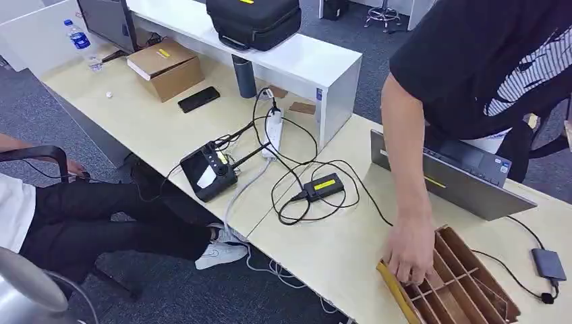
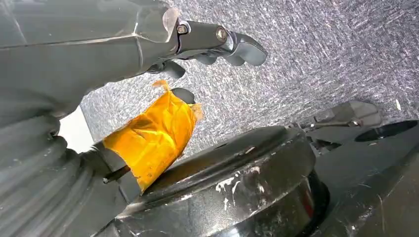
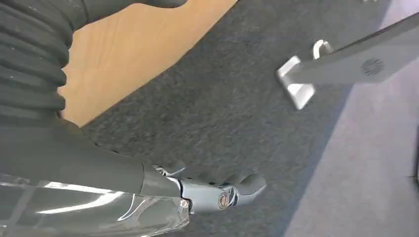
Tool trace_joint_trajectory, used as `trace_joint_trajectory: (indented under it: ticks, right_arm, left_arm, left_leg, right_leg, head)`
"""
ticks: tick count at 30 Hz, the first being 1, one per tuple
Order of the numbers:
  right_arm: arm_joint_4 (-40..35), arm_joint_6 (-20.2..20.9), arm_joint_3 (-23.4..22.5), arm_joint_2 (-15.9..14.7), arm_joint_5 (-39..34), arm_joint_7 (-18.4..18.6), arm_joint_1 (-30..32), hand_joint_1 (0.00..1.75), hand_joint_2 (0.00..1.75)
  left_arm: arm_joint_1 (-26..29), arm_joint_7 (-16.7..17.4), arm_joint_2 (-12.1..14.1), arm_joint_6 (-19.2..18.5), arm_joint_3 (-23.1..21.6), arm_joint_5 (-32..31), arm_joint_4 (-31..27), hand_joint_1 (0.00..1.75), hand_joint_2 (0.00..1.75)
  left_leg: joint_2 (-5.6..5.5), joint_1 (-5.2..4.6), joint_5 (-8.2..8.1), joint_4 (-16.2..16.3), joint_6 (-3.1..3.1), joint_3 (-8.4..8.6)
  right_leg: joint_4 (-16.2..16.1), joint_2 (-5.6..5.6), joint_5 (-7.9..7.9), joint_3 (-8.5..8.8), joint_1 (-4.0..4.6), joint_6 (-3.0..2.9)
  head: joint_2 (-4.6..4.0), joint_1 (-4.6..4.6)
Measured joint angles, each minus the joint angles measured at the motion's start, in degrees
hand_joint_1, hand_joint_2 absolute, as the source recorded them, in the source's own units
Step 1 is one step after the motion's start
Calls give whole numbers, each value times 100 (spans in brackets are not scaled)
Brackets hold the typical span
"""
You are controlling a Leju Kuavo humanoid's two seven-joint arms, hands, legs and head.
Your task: Pass the card to the sensor for recognition and then transmit it.
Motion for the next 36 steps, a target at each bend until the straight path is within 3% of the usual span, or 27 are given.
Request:
trace_joint_trajectory:
  ticks: [26,36]
  right_arm:
    - [3140,74,-429,-367,383,171,-439,0,175]
    - [4057,105,-269,-468,972,576,-602,0,175]
  left_arm:
    - [-14,-9,17,-4,92,-68,20,0,175]
    - [-42,-17,63,-50,236,-140,101,0,175]
  left_leg:
    - [1,0,0,0,0,-1]
    - [1,0,0,0,0,0]
  right_leg:
    - [0,0,-1,0,0,2]
    - [0,0,-1,0,0,2]
  head:
    - [0,-2]
    - [0,-2]
